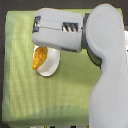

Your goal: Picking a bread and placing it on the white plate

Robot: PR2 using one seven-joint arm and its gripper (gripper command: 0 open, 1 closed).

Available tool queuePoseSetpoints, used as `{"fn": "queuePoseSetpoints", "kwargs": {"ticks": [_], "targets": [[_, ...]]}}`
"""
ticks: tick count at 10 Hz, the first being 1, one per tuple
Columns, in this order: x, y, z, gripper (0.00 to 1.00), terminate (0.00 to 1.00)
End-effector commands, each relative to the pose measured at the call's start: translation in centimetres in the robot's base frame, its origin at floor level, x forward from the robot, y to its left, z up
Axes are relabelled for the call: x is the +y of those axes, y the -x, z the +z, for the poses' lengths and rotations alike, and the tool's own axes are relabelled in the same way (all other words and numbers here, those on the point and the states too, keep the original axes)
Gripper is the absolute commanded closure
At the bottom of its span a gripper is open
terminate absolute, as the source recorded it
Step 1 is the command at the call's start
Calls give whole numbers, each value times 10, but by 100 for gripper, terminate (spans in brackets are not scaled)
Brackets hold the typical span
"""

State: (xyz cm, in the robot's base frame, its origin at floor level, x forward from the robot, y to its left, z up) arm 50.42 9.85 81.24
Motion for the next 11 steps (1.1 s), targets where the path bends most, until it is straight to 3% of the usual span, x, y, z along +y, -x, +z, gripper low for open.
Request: {"fn": "queuePoseSetpoints", "kwargs": {"ticks": [1,4,5,11], "targets": [[3,-6,-12,100,0],[11,-2,-19,100,0],[11,-1,-20,0,0],[3,-7,-19,0,0]]}}
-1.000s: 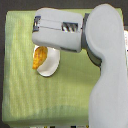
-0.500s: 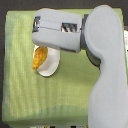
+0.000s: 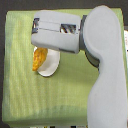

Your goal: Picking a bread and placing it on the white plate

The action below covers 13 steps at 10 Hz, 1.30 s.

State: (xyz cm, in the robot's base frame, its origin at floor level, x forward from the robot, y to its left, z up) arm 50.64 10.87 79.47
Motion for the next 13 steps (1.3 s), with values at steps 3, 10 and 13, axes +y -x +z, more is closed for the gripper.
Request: {"fn": "queuePoseSetpoints", "kwargs": {"ticks": [3,10,13], "targets": [[-15,-7,5,0,0],[-68,-50,103,0,0],[-102,-57,124,0,0]]}}
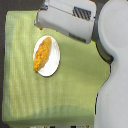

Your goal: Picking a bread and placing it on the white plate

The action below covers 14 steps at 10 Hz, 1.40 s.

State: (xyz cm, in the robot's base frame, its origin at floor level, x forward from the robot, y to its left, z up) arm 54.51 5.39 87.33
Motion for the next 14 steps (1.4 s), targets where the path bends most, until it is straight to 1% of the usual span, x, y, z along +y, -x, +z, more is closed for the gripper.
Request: {"fn": "queuePoseSetpoints", "kwargs": {"ticks": [1,2,3,5,6,7,11,13,14], "targets": [[-64,-13,45,0,0],[-81,-8,43,0,0],[-128,5,38,0,0],[-169,12,36,0,0],[-191,14,37,0,0],[-231,14,43,0,0],[-307,21,51,0,0],[-331,19,58,0,0],[-354,22,60,0,0]]}}
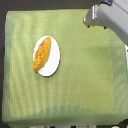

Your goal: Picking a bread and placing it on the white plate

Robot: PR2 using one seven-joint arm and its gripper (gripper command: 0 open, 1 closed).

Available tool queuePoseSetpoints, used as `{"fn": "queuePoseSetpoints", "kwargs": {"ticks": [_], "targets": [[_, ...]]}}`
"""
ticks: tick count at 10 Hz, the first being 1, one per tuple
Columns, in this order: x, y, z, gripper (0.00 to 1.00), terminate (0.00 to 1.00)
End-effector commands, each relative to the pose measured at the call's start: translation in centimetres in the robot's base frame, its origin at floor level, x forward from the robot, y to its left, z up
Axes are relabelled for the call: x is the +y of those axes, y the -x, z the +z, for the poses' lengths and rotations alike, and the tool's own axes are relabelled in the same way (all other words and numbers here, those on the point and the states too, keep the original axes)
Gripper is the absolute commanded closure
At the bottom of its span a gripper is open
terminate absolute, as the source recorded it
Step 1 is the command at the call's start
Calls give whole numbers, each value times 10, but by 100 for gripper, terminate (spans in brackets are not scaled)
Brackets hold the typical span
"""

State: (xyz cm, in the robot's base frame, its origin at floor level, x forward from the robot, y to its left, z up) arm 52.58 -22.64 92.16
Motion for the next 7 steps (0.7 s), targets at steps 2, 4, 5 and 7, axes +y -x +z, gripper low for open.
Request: {"fn": "queuePoseSetpoints", "kwargs": {"ticks": [2,4,5,7], "targets": [[-91,8,8,0,0],[-104,9,-1,0,0],[-106,8,-2,0,0],[-111,13,-6,0,100]]}}
